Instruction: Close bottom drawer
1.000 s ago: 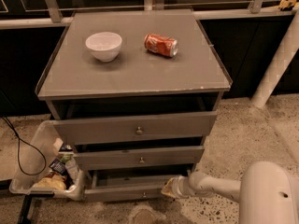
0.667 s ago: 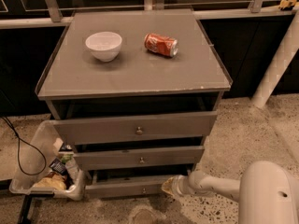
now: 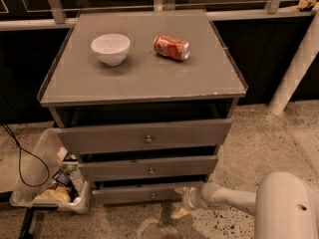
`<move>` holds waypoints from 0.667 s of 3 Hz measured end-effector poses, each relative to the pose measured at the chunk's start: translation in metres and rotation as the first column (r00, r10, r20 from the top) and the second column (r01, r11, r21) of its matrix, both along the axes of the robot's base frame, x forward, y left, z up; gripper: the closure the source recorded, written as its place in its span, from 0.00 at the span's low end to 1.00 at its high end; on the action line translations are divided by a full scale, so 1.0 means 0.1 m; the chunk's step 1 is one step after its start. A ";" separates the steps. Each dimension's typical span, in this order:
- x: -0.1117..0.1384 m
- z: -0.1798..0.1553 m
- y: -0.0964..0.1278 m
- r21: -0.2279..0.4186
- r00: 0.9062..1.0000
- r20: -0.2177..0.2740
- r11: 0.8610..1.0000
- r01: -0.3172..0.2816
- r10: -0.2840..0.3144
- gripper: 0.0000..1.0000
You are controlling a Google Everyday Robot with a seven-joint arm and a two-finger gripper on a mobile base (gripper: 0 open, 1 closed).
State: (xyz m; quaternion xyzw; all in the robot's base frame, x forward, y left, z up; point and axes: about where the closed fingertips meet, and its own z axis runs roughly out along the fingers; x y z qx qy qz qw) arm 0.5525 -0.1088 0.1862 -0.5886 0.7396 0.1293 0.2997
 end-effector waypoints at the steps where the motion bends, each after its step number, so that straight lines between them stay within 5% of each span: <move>1: 0.00 0.00 0.00 0.000 1.000 0.000 1.000 0.000 0.000 0.00; 2: 0.00 0.00 0.00 0.000 1.000 0.000 1.000 0.000 0.000 0.00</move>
Offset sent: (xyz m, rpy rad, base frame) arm 0.0000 0.0000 0.0000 0.0000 0.0000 0.0000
